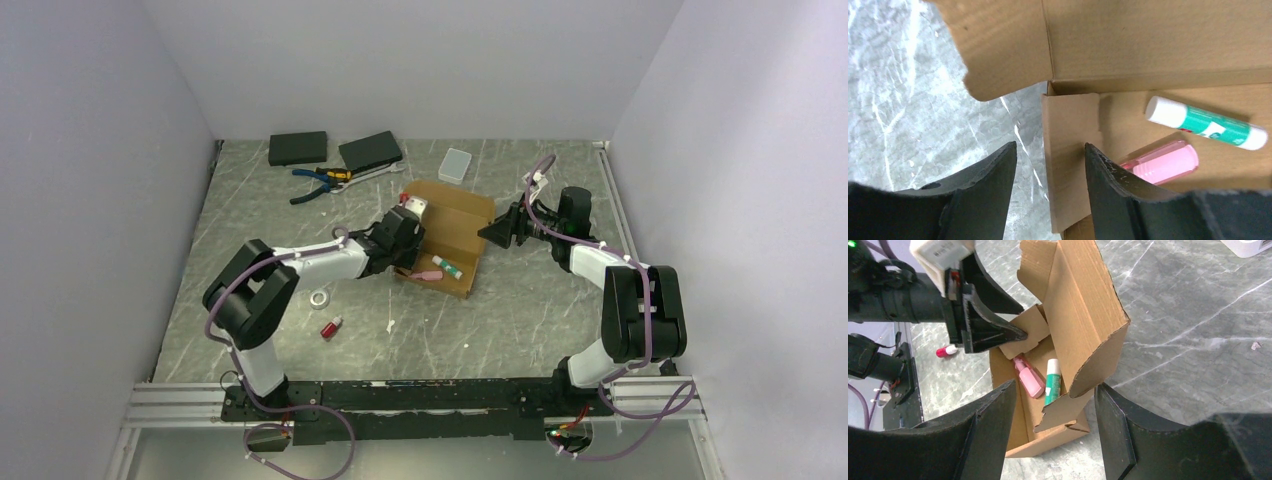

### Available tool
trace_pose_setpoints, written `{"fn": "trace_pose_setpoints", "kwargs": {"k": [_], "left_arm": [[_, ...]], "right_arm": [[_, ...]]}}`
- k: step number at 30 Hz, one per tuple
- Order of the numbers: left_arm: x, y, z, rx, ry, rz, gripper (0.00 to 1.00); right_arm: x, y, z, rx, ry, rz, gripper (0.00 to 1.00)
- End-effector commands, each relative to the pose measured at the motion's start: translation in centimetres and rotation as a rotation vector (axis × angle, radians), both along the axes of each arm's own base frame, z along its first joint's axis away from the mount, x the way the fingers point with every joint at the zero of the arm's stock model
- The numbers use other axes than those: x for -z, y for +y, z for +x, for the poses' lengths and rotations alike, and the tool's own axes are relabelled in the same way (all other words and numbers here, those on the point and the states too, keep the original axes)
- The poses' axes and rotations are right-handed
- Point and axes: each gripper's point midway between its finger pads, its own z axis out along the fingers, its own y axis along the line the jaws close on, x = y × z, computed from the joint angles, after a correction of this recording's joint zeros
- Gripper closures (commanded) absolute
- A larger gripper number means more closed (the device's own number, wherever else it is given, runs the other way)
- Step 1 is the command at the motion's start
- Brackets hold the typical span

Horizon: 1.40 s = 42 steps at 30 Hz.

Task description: Fold the paper box

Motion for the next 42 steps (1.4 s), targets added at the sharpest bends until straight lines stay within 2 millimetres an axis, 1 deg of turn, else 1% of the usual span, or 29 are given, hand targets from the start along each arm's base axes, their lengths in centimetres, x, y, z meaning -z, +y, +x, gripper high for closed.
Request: {"fn": "trace_pose_setpoints", "kwargs": {"k": [1, 5, 9, 12, 16, 17, 18, 20, 21, 22, 23, 27, 31, 34, 35, 36, 37, 39, 42], "left_arm": [[-4.8, -1.4, 0.6, -0.004, -0.073, -0.112, 0.42], [-4.8, -1.3, 1.0, -0.011, -0.069, -0.111, 0.42], [-3.4, -1.5, 1.4, -0.009, -0.037, -0.099, 0.44], [-2.4, -1.3, 1.7, -0.024, -0.020, -0.085, 0.48], [-0.7, -0.5, 1.9, -0.040, 0.016, -0.065, 0.57], [-0.4, -0.4, 1.9, -0.042, 0.025, -0.062, 0.59], [0.0, -0.2, 1.9, -0.044, 0.033, -0.058, 0.65], [0.6, 0.1, 1.8, -0.048, 0.045, -0.051, 0.86], [0.9, 0.2, 1.8, -0.050, 0.048, -0.046, 0.94], [1.0, 0.3, 1.8, -0.050, 0.050, -0.042, 0.99], [1.2, 0.3, 1.7, -0.049, 0.055, -0.037, 1.00], [1.5, 0.3, 1.7, -0.039, 0.053, -0.015, 1.00], [1.0, 0.9, 1.8, -0.051, -0.018, 0.077, 1.00], [0.7, 0.7, 1.7, -0.049, -0.026, 0.099, 1.00], [0.7, 0.7, 1.7, -0.051, -0.025, 0.096, 0.94], [0.6, 0.7, 1.7, -0.050, -0.024, 0.090, 0.86], [0.5, 0.5, 1.6, -0.050, -0.023, 0.079, 0.82], [0.0, 0.2, 1.5, -0.048, -0.022, 0.055, 0.77], [-0.9, 0.1, 1.5, -0.051, -0.030, 0.034, 0.73]], "right_arm": [[-2.2, 0.2, 0.9, -0.023, -0.096, 0.009, 0.38], [-2.2, 0.2, 0.9, -0.022, -0.095, 0.010, 0.38], [-2.3, 0.2, 0.9, -0.023, -0.097, 0.011, 0.38], [-2.3, 0.2, 0.9, -0.023, -0.096, 0.011, 0.38], [-2.4, 0.2, 0.9, -0.025, -0.099, 0.012, 0.38], [-2.3, 0.2, 0.9, -0.024, -0.097, 0.013, 0.38], [-2.3, 0.2, 0.9, -0.025, -0.096, 0.013, 0.38], [-2.2, 0.2, 0.9, -0.025, -0.094, 0.013, 0.38], [-2.3, 0.2, 0.9, -0.025, -0.097, 0.013, 0.38], [-2.3, 0.2, 0.9, -0.025, -0.096, 0.013, 0.38], [-2.3, 0.2, 0.9, -0.025, -0.097, 0.013, 0.38], [-2.2, 0.2, 0.9, -0.023, -0.095, 0.012, 0.38], [-2.3, 0.2, 0.9, -0.023, -0.095, 0.012, 0.38], [-2.2, 0.2, 0.9, -0.023, -0.094, 0.012, 0.38], [-2.3, 0.2, 0.9, -0.023, -0.095, 0.012, 0.38], [-2.3, 0.2, 0.9, -0.023, -0.096, 0.012, 0.38], [-2.3, 0.2, 0.8, -0.024, -0.096, 0.012, 0.38], [-2.4, 0.2, 0.8, -0.023, -0.098, 0.012, 0.38], [-2.3, 0.2, 0.8, -0.025, -0.095, 0.013, 0.38]]}}
